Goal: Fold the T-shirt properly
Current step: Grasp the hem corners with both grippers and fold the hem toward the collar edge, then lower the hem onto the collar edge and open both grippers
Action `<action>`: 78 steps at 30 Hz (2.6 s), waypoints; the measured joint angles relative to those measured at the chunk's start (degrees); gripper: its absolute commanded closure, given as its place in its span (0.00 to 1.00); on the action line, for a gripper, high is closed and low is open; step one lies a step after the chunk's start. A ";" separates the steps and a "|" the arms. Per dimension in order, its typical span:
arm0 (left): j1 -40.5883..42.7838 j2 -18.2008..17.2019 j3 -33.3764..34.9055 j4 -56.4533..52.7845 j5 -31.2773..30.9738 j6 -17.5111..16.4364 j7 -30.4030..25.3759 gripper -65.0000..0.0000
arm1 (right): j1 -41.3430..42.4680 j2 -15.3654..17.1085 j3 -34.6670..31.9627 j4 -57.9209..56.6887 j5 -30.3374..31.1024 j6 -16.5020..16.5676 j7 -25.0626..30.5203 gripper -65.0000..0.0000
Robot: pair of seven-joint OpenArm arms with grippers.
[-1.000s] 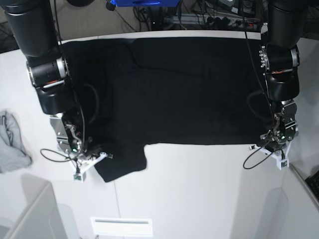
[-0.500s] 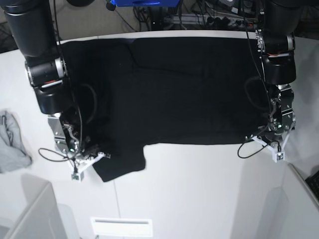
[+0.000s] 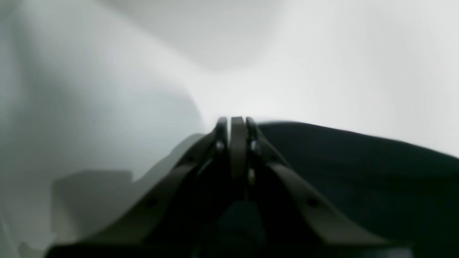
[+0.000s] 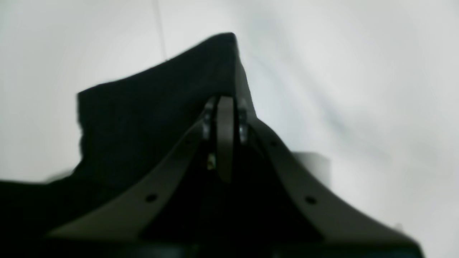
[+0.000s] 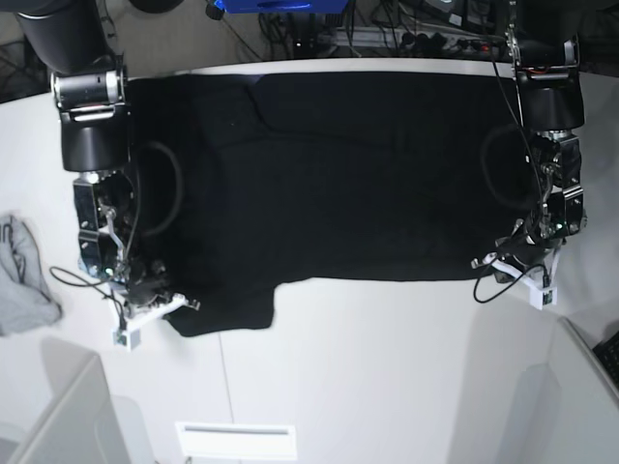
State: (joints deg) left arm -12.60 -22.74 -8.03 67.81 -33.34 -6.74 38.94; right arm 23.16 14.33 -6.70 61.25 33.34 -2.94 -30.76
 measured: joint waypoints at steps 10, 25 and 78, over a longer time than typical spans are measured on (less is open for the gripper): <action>8.72 2.23 -12.81 18.56 -0.20 0.04 9.51 1.00 | -7.19 0.68 4.11 11.39 0.70 0.20 -4.28 1.00; 21.81 2.54 -18.40 31.71 -7.50 -0.17 14.80 1.00 | -18.73 -0.76 16.31 31.93 0.13 -0.02 -17.11 1.00; 37.24 -0.48 -22.40 42.03 -8.74 0.22 16.48 1.00 | -48.87 -3.26 35.36 52.43 19.85 -0.02 -26.08 1.00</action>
State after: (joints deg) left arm 24.64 -23.22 -30.44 109.84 -42.09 -6.52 55.42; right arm -25.71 11.07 28.67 113.69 53.19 -2.96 -56.84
